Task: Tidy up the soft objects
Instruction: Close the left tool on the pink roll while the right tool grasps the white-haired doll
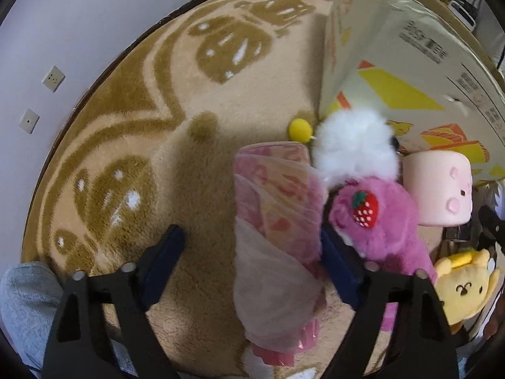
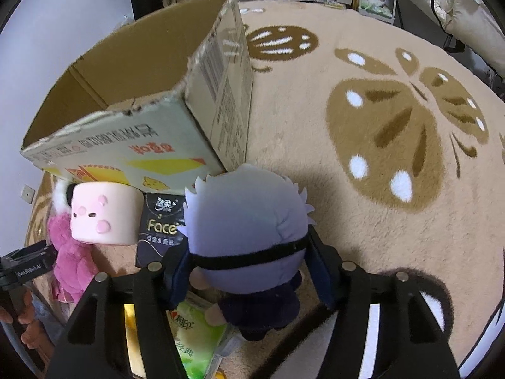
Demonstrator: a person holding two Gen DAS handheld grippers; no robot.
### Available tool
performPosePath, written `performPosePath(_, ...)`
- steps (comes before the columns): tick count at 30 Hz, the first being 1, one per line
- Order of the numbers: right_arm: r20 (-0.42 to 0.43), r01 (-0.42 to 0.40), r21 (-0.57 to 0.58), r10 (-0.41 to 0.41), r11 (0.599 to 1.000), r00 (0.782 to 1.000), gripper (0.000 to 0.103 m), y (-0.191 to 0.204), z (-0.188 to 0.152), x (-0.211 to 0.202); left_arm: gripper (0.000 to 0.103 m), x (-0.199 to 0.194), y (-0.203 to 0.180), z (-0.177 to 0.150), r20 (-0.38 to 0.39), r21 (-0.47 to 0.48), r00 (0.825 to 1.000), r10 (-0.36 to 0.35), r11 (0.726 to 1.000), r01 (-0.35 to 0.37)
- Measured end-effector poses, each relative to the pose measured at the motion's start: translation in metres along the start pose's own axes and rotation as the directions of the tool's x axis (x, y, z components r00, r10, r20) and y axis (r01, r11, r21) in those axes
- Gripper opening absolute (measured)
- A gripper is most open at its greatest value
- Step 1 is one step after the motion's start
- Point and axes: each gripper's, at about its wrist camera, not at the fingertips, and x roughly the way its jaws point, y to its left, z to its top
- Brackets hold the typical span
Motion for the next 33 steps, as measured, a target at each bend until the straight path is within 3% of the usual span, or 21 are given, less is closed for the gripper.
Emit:
performPosePath(2,0.011,-0.004,-0.007,0.004,1.000,1.000,0.067,0.002,-0.001,-0.004,0.078,-0.001,-0.003,-0.002,0.001,0.019,1.000,0.019,1.000,-0.020)
performPosePath(5,0.022,-0.017,-0.013,0.017,1.000,1.000,0.067,0.004,-0.003,-0.008,0.066,-0.004,-0.006,-0.004,0.008,0.035,1.000,0.005,0.999,-0.006)
performPosePath(7,0.033,-0.026,-0.011,0.027,1.000,0.999,0.067,0.005,-0.004,-0.015,0.050,-0.007,-0.010,-0.007,0.014,0.058,1.000,0.004,0.998,-0.005)
performPosePath(8,0.042,-0.026,-0.012,0.027,1.000,0.999,0.067,0.005,-0.005,-0.018,0.047,-0.008,-0.011,-0.008,0.022,0.068,1.000,0.015,0.998,-0.017)
performPosePath(12,0.103,-0.025,-0.027,0.028,0.999,0.994,0.067,0.010,-0.008,-0.036,0.046,-0.017,-0.011,-0.013,0.069,0.066,0.993,0.096,0.993,-0.100)
performPosePath(17,0.191,-0.047,-0.026,0.051,0.999,0.980,0.067,0.012,-0.013,-0.062,0.045,-0.031,0.008,-0.018,0.122,0.016,0.988,0.098,0.995,-0.101)
performPosePath(21,0.246,-0.055,-0.029,0.061,0.998,0.967,0.067,0.015,-0.015,-0.079,0.044,-0.057,0.019,-0.021,0.223,-0.033,0.973,0.065,0.998,-0.059)
performPosePath(26,0.303,-0.069,-0.050,0.081,0.996,0.949,0.067,0.022,-0.015,-0.104,0.044,-0.110,0.010,-0.028,0.404,0.014,0.913,0.060,0.997,-0.072)
performPosePath(33,0.388,-0.088,-0.118,0.128,0.989,0.913,0.067,0.044,-0.011,-0.141,0.044,-0.161,0.000,-0.040,0.564,0.061,0.825,0.015,0.996,-0.060)
